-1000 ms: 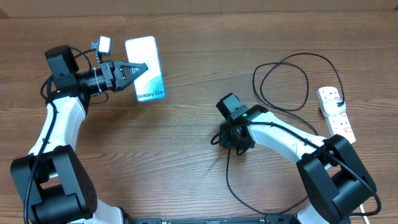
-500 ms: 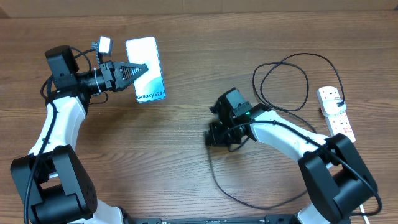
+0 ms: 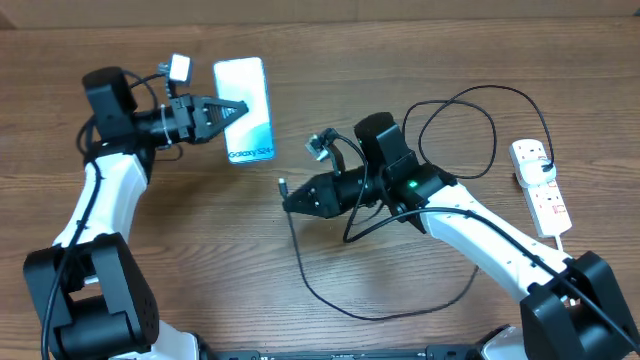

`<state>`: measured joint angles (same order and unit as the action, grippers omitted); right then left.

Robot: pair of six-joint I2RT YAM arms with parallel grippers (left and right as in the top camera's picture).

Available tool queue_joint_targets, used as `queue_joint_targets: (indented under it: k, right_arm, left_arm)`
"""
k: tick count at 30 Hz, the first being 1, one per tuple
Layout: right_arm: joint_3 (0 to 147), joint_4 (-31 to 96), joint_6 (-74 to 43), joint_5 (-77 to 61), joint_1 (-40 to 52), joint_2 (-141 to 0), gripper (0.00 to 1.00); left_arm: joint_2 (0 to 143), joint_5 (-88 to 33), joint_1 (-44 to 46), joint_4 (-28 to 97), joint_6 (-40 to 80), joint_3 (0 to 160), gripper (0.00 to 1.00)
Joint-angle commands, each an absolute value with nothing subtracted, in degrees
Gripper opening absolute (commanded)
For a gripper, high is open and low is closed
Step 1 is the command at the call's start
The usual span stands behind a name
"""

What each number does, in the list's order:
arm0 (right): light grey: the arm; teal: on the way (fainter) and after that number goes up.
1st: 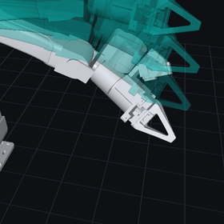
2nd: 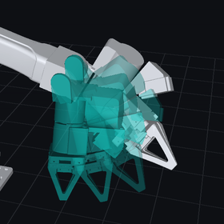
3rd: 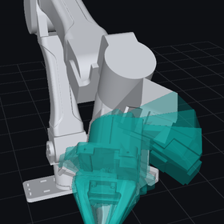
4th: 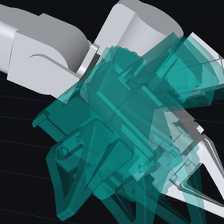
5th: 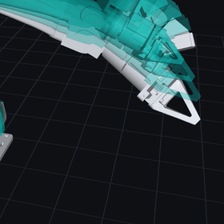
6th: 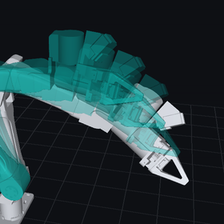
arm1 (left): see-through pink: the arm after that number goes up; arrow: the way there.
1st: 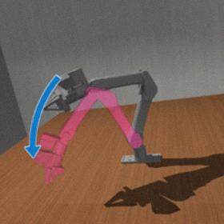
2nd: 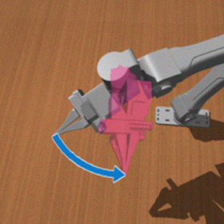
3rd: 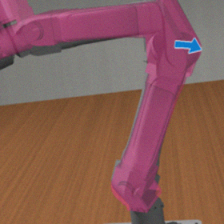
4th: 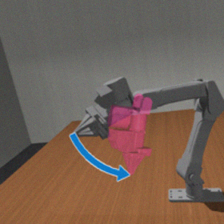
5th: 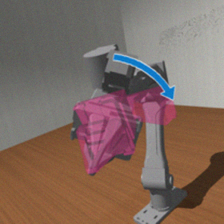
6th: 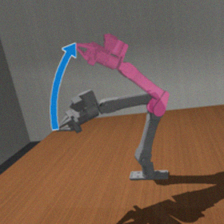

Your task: Plug charger to phone and switch on socket

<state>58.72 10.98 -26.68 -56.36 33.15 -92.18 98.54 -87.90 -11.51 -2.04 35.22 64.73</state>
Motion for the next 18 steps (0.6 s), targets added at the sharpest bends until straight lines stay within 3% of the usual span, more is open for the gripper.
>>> queue_joint_targets:
  k: [1,18]
  right_arm:
    - [59.68,6.02,-31.75,-58.89,33.91,-91.72,0.04]
    - [59.68,1.85,-35.77,-52.12,34.06,-91.72,0.04]
  left_arm:
    - [98.13,-86.48,-9.13,-3.55,39.77,65.04,0.04]
    - [98.13,-84.42,-7.31,-3.68,45.45,65.01,0.04]
